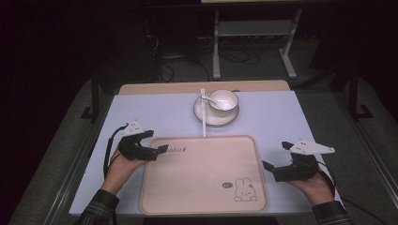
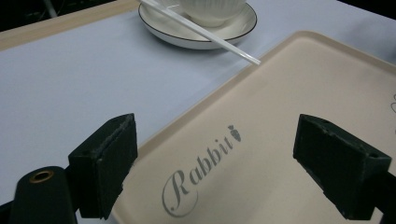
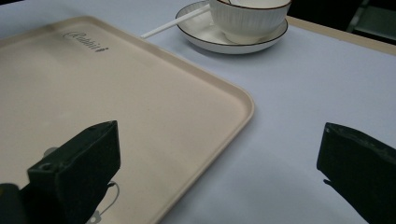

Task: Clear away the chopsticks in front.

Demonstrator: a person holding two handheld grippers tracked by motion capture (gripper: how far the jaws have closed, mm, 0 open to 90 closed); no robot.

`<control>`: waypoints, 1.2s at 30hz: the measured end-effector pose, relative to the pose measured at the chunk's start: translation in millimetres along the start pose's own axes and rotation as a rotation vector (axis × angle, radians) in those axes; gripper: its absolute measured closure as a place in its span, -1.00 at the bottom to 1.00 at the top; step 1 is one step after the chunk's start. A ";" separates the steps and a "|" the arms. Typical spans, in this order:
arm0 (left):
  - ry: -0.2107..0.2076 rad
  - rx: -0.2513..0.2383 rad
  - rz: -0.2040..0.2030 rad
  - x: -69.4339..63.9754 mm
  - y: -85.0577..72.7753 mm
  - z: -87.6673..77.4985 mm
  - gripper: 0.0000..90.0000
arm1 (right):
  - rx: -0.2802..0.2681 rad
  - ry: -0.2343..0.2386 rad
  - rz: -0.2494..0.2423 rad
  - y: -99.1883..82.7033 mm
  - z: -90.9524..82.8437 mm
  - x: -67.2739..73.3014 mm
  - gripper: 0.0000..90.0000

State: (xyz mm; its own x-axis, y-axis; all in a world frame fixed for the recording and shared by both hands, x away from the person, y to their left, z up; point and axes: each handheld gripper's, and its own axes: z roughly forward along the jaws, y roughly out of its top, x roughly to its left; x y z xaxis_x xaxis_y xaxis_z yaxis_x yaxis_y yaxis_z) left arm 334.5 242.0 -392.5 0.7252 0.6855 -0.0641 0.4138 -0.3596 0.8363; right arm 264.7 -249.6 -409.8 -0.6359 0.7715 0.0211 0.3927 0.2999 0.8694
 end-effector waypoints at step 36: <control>-0.008 0.057 -0.012 9.4 70.1 98.4 -0.53 | -0.010 -0.001 0.004 0.1 -2.0 -0.7 -1.00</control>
State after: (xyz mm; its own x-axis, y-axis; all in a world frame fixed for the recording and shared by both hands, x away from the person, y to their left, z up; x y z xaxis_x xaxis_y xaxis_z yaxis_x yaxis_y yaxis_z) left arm 424.5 160.9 -388.1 0.7243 0.6850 -0.0786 0.4528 -0.3867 0.8034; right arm 263.8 -251.1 -408.7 -0.6334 0.7734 0.0238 0.3887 0.2914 0.8741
